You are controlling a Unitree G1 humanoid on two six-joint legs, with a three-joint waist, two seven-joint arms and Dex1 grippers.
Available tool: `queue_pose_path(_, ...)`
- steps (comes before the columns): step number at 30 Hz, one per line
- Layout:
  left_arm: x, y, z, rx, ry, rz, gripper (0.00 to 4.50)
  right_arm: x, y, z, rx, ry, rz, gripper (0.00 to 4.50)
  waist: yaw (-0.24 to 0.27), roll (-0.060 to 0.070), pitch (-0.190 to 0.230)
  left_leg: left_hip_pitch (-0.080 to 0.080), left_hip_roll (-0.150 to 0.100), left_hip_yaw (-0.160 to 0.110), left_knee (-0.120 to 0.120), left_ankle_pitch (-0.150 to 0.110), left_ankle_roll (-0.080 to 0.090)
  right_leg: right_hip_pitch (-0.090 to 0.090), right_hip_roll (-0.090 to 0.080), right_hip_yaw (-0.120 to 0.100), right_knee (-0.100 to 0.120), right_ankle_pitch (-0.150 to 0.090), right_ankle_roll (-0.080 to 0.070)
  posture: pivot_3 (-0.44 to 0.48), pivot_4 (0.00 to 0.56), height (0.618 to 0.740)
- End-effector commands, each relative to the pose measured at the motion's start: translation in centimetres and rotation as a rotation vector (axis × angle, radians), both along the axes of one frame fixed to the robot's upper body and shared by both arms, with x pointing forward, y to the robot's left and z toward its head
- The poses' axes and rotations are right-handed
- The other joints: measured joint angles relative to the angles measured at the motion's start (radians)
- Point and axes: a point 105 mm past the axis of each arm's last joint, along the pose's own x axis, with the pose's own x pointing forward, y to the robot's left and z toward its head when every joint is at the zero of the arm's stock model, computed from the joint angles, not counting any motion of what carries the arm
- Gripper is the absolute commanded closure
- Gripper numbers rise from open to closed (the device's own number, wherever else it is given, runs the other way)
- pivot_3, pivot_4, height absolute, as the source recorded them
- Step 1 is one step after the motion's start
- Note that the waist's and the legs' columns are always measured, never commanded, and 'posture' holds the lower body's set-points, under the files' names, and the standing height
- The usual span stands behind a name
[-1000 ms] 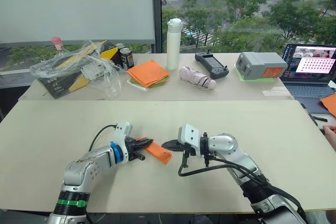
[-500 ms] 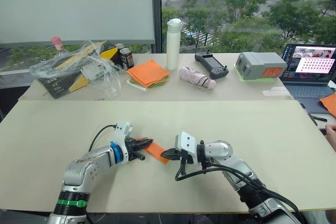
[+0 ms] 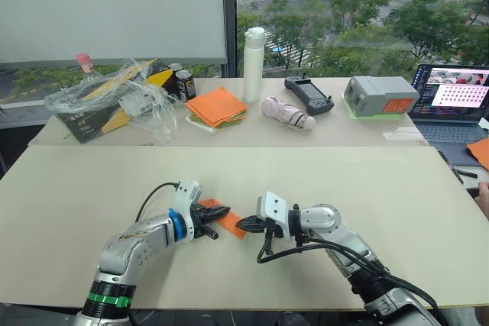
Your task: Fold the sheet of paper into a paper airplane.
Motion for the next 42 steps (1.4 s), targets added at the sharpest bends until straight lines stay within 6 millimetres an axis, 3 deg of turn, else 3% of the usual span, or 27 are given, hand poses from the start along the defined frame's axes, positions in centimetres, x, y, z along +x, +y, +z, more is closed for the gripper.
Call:
queue_pose_path(1,-0.3,-0.6,0.2,0.017,-0.019,-0.036,4.50,0.1,-0.9,-1.5,-0.057,0.027,-0.030,4.42,0.000,0.000,0.000,0.000,0.000,0.000,0.000,0.000,0.000,0.000,0.000,0.000,0.000,0.000,0.000,0.000,0.150,0.740)
queue_pose_path(8,-0.1,-1.0,-0.5,0.034,-0.014,-0.045,4.50,0.0,-1.0,-1.7,-0.068,0.023,-0.031,4.42,0.001,0.000,0.000,0.000,0.000,0.000,0.000,0.000,0.000,0.000,0.000,0.000,0.000,0.000,0.000,0.000,0.150,0.740)
queue_pose_path(18,-1.4,-2.1,-1.6,0.083,-0.024,-0.129,4.50,-0.1,-1.0,-1.7,-0.071,0.019,-0.028,4.42,0.003,0.000,0.000,0.001,0.000,0.000,0.000,0.000,0.000,0.001,0.000,0.000,0.000,0.000,0.000,0.000,0.150,0.740)
queue_pose_path(26,-0.3,-0.3,-2.2,0.113,-0.017,-0.046,4.50,-0.2,-1.0,-1.7,-0.075,0.019,-0.021,4.42,0.003,0.000,0.000,0.004,0.000,-0.001,0.000,0.000,0.000,0.007,0.000,-0.001,-0.004,0.000,0.000,0.000,0.150,0.740)
queue_pose_path(30,1.0,1.8,-2.0,0.111,-0.019,0.046,4.50,-0.1,-1.0,-1.6,-0.076,0.017,-0.019,4.42,0.002,0.000,0.000,0.007,0.000,-0.001,0.000,0.000,0.001,0.012,0.000,-0.002,-0.006,0.000,0.000,0.000,0.150,0.740)
queue_pose_path(42,1.4,3.3,-2.0,0.124,-0.019,0.091,4.50,0.1,-1.1,-1.6,-0.079,0.015,-0.020,4.42,-0.002,0.000,0.000,0.009,0.000,-0.002,-0.001,-0.001,0.001,0.013,0.000,-0.002,-0.006,0.000,0.000,0.000,0.150,0.740)
